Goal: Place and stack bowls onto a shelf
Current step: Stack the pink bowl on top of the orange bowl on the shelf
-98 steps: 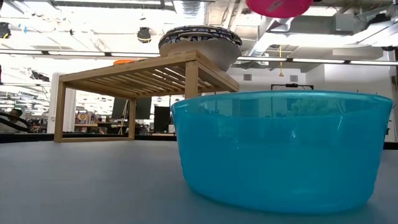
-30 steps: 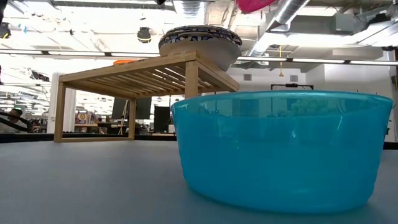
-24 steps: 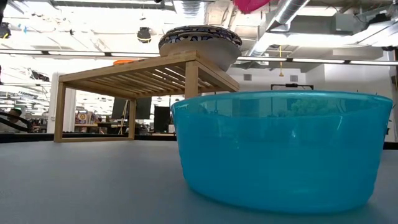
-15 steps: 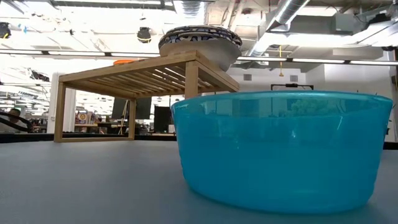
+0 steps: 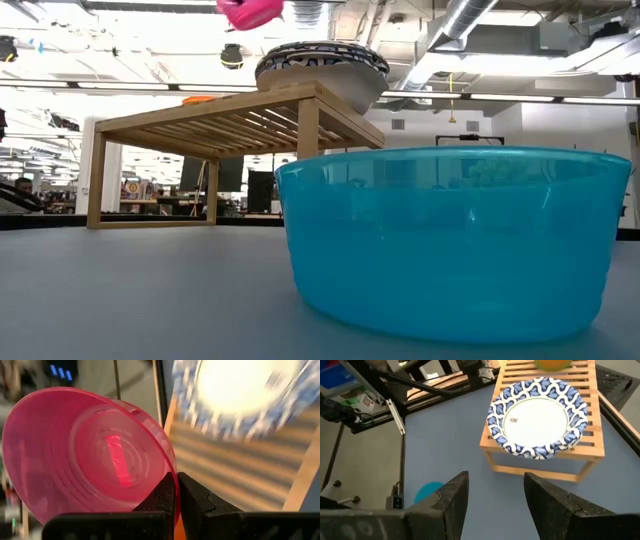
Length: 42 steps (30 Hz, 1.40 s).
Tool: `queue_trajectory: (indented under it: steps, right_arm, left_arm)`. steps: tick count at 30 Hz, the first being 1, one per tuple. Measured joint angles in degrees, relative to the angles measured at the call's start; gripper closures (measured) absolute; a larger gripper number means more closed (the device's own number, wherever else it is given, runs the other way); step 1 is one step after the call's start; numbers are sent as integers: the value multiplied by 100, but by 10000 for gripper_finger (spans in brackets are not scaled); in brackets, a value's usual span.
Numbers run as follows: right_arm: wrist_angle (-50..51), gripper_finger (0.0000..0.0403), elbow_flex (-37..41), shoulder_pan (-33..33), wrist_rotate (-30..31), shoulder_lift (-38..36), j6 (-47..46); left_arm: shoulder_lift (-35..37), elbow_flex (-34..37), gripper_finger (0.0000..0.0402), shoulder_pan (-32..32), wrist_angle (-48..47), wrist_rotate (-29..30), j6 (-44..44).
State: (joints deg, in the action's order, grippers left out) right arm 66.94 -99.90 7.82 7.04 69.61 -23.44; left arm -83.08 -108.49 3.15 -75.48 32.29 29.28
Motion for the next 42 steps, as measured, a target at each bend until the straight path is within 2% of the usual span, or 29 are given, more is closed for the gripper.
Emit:
queue_trajectory:
  steps: [3, 7, 12, 15, 20, 26, 31, 35, 42]
  right_arm:
    - [33, 188, 2, -10, 16, 31, 0]
    - [47, 188, 0, -6, 53, 95, -2]
    - [48, 188, 0, 50, 53, 163, -2]
    - [48, 188, 1, 98, 53, 193, -2]
    - [53, 188, 2, 121, 53, 202, -4]
    - [56, 188, 0, 121, 53, 202, -7]
    - [59, 188, 2, 117, 53, 202, -4]
    - [98, 188, 0, 115, 53, 202, -4]
    - [202, 188, 1, 115, 53, 201, -7]
  left_arm:
    - [15, 0, 401, 547, -301, -234, 3]
    - [-5, 2, 401, 1258, -344, -1106, 53]
    - [-3, 2, 401, 1934, -339, -1337, 315]
    - [1, 26, 401, 2252, -307, -1755, 412]
    - [119, 777, 401, 2669, 108, -2061, 447]
    - [469, 1844, 401, 2854, 866, -2025, 634]
    - [699, 2422, 401, 3017, 1178, -2201, 695]
    - [710, 2693, 401, 3050, 1192, -2230, 692]
    - [714, 2736, 401, 3053, 1243, -2253, 772]
